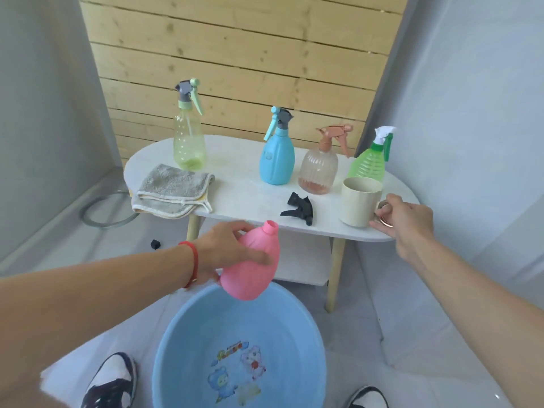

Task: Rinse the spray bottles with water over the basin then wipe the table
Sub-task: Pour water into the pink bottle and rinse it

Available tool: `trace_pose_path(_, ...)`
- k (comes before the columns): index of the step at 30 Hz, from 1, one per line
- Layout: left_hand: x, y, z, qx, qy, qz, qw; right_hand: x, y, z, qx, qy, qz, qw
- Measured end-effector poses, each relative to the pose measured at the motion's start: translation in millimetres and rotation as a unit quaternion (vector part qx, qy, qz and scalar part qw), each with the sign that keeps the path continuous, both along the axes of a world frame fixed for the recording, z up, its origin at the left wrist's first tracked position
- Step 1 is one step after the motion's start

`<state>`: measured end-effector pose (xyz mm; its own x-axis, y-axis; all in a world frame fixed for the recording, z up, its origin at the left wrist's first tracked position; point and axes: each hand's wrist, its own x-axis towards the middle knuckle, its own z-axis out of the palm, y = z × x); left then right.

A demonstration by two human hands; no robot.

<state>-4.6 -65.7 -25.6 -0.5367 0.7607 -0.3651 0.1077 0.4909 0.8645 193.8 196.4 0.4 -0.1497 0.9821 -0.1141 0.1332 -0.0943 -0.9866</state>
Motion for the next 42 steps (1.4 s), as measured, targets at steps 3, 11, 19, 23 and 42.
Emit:
trace_pose_path(3,-5,8,15,0.029,-0.004,0.005,1.000,-5,2,0,0.003,-0.087,-0.025,0.996)
trace_pose_path(11,-19,22,20,0.076,-0.053,0.046,0.995,-16,-7,17,0.312,-0.379,-0.053,0.870)
trace_pose_path(19,-33,18,19,0.079,-0.074,0.083,0.991,-87,-39,-13,0.408,-0.443,0.400,0.691)
trace_pose_path(23,-42,11,15,0.079,-0.075,0.099,0.989,-101,-30,-33,0.436,-0.486,0.413,0.635)
trace_pose_path(42,-65,-4,-4,0.052,0.004,0.124,0.991,-96,-60,11,0.298,-0.020,0.229,0.927)
